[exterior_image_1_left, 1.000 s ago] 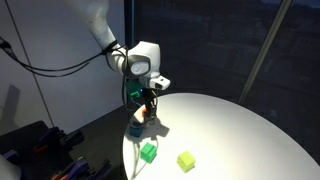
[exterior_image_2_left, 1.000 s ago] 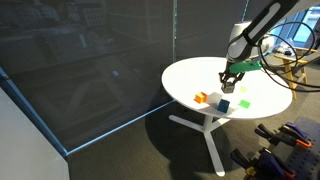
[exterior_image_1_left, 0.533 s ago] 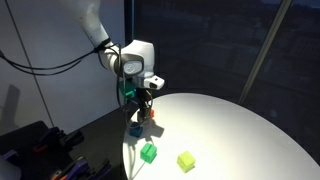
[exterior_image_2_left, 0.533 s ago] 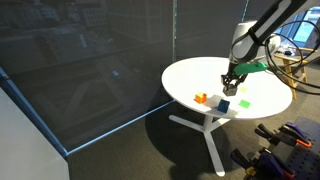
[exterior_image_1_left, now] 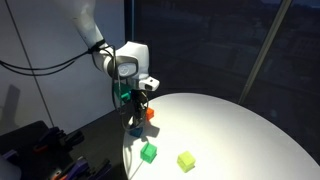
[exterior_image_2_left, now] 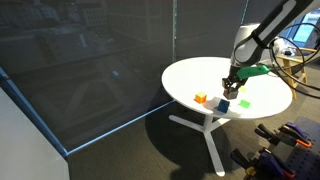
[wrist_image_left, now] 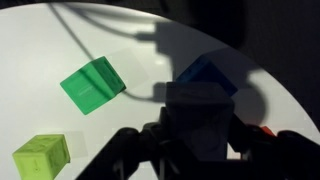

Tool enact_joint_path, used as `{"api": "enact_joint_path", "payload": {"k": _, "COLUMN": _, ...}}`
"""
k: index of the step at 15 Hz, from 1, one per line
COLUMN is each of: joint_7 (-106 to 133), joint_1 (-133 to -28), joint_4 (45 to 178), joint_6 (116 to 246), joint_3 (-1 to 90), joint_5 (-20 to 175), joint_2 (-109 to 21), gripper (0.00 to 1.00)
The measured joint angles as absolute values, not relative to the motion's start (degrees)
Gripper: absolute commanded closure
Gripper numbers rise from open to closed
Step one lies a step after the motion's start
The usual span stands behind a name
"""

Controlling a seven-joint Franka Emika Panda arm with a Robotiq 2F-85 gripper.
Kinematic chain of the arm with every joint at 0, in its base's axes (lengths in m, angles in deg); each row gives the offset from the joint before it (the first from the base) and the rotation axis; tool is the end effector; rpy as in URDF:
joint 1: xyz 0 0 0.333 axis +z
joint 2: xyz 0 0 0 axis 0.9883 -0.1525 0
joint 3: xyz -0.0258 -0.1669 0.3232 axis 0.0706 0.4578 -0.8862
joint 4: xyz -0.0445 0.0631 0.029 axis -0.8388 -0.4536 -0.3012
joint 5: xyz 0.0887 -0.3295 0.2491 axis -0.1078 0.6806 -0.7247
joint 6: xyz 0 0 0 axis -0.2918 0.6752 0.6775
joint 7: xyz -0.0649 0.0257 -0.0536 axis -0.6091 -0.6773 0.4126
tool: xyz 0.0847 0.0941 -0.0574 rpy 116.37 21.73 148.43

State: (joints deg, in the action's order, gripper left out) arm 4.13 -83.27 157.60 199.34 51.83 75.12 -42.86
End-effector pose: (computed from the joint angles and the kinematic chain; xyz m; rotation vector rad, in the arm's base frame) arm 0.5038 -0.1229 0.1895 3.0050 -0.7024 -0.0104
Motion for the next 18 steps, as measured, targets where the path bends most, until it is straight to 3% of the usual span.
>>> {"api": "enact_joint_path", "payload": {"k": 18, "joint_7": 4.4, "joint_1": -82.5, "joint_4": 158.2, "joint_6": 200.2, "joint_3": 49.9, "joint_5": 75.3, "joint_2": -44.2, "gripper": 0.71}}
